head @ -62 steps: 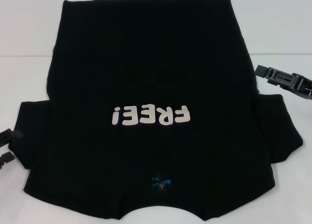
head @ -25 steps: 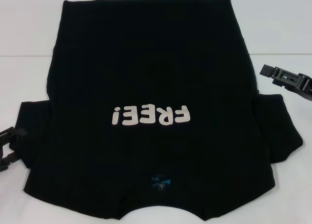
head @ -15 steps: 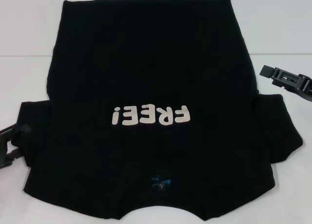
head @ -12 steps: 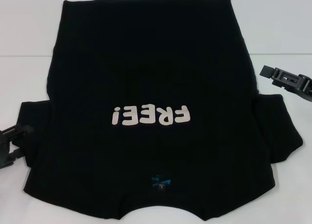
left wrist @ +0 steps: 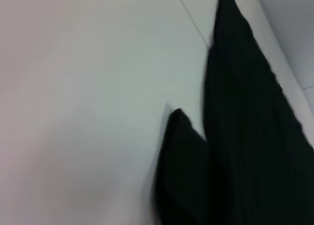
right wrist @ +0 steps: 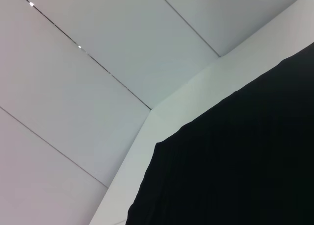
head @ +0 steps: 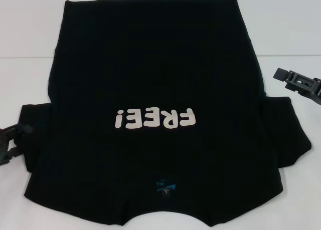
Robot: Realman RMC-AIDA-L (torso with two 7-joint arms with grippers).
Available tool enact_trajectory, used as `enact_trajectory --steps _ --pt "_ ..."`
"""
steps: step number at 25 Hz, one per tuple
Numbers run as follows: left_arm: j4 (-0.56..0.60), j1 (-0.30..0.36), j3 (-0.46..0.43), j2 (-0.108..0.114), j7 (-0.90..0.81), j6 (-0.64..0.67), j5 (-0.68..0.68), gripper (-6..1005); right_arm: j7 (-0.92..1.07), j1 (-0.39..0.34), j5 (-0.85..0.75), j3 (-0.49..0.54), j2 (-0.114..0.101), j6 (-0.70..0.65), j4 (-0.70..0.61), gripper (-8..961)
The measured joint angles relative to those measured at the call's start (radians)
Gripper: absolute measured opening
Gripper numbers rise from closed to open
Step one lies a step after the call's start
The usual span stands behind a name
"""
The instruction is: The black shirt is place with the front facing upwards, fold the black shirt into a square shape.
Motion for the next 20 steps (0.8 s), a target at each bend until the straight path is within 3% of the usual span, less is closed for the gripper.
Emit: enact_trajectory --steps 13,20 --pt "0.015 -0.018 -0.005 -0.003 -0.028 -0.023 0.04 786 -0.001 0.0 0.001 0.0 -0.001 -0.002 -0.002 848" --pt "0.018 -0.022 0.001 0.0 -0.049 -0.024 0.047 655 -0.001 -0.001 0.006 0.0 -0.002 -0.001 -0.002 845"
